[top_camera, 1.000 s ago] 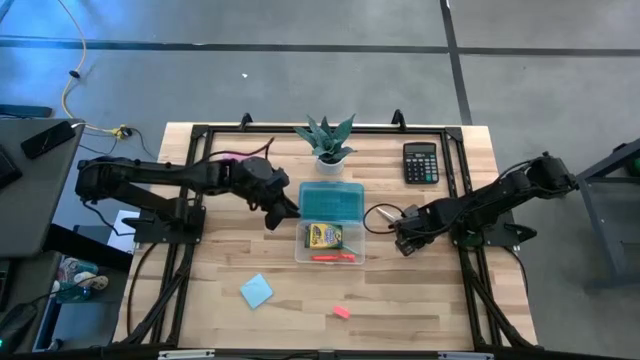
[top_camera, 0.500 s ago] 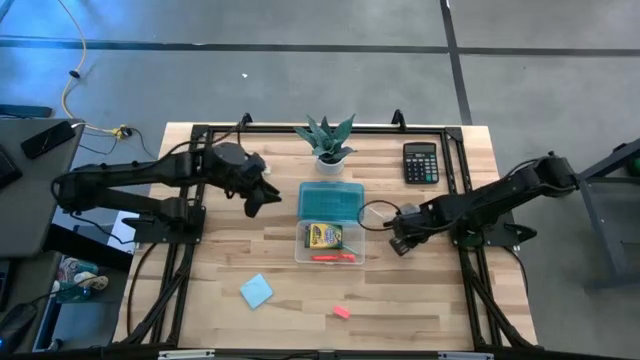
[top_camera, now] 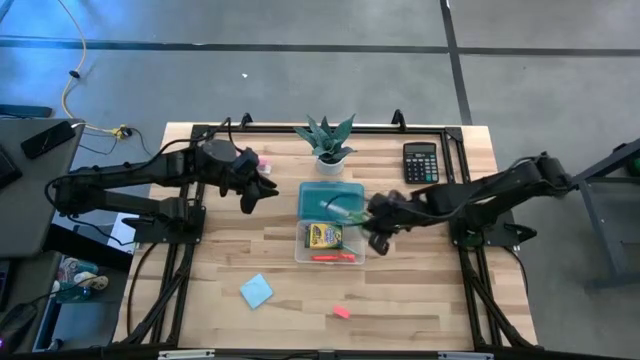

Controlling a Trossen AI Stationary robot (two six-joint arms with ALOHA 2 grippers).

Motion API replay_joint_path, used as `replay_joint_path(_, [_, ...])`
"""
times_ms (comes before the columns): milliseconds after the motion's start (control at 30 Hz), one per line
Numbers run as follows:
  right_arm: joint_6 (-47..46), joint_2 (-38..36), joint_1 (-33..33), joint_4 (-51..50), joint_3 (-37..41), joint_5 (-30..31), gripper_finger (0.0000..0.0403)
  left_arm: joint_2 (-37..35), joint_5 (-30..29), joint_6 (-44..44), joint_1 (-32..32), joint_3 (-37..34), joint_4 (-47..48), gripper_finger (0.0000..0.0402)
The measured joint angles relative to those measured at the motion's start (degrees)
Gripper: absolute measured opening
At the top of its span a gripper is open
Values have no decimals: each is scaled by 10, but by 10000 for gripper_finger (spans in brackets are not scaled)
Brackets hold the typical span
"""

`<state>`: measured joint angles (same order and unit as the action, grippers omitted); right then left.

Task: Pack school essentials
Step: Put the green scissors into the supply box

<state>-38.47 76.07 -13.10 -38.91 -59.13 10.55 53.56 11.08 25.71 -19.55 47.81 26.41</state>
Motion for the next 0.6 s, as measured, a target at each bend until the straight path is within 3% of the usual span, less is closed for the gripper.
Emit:
replay_joint_path(300, [105,187,3,-22,-92,-70,41,1,0,0,0,0,4,131])
replay_joint_path(600, [180,296,25,-76,-187,-102,41,1,0,0,0,0,8,131])
